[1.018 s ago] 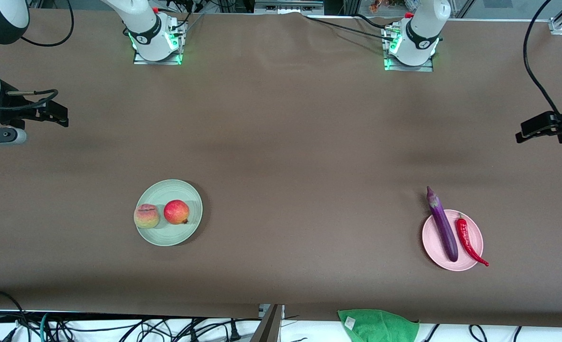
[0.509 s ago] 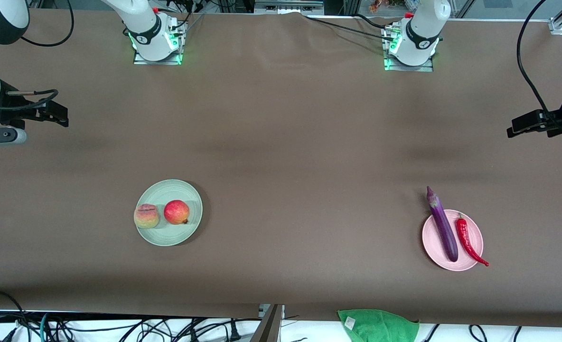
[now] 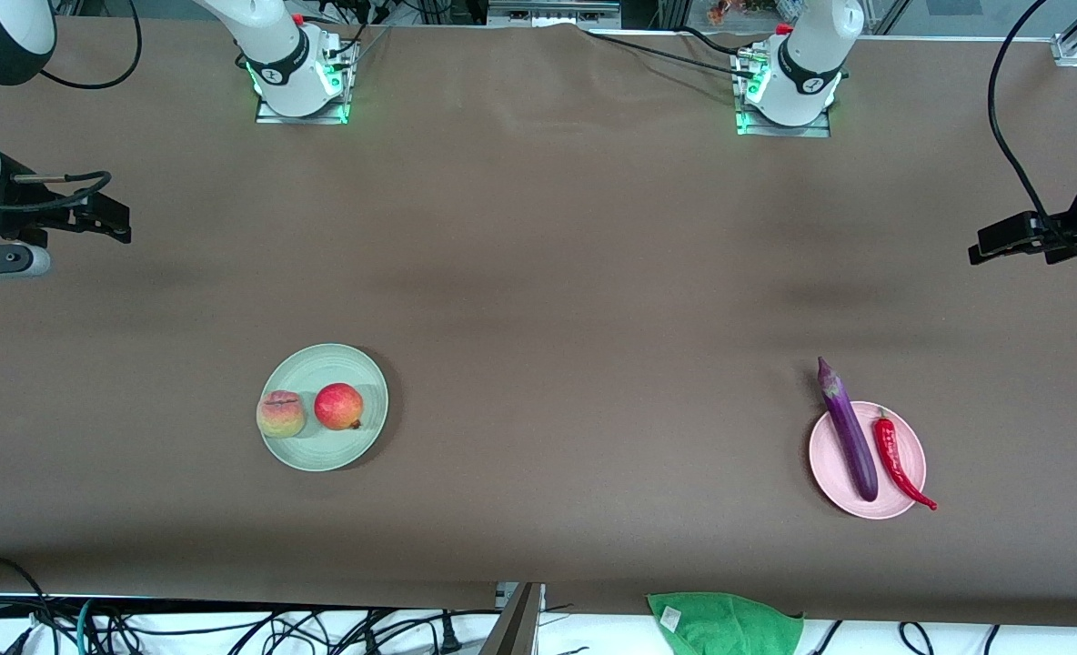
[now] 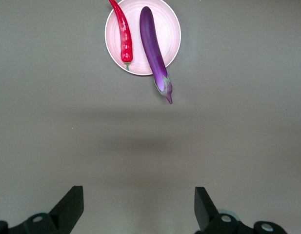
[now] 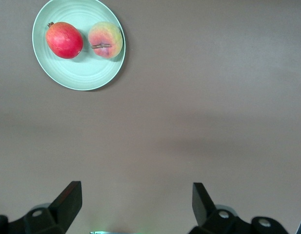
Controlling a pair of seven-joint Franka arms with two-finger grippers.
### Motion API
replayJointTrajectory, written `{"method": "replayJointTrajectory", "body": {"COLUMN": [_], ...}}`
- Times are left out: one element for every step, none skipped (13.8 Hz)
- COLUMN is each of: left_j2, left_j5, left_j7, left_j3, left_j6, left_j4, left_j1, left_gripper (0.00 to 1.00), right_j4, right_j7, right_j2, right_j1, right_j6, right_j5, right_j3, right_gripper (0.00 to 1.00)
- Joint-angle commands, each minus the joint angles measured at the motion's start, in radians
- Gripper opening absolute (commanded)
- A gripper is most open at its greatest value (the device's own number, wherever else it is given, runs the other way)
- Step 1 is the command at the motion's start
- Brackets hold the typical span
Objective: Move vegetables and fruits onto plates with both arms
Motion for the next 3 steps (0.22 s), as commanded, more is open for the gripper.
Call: {"method": "replayJointTrajectory", "body": {"left_j2": [-0.003,-0.003,-0.003], "left_j5": [0.026,0.026,0.026], "left_j7": [-0.003,-0.004,-0.006], "left_j3": [-0.013,-0.011,-0.013], "left_j6": [-0.008,-0.009,-0.009], "left_j4": [0.01,0.01,0.011], "left_j1": [0.005,0.001,-0.001], "left_gripper": [1.0,1.0,1.0], "right_j4": [-0.024,-0.024,-0.026], "right_j7": [-0.012,-0.012,-0.012], "right_j2": [-0.026,-0.026,-0.026], "right_j1": [-0.005,-0.005,-0.005], "right_j6": [0.002,0.002,0.002], "right_j5": [0.018,0.018,0.018], "right_j3": [-0.002,-0.002,-0.002], "right_gripper": [1.0,1.0,1.0]}}
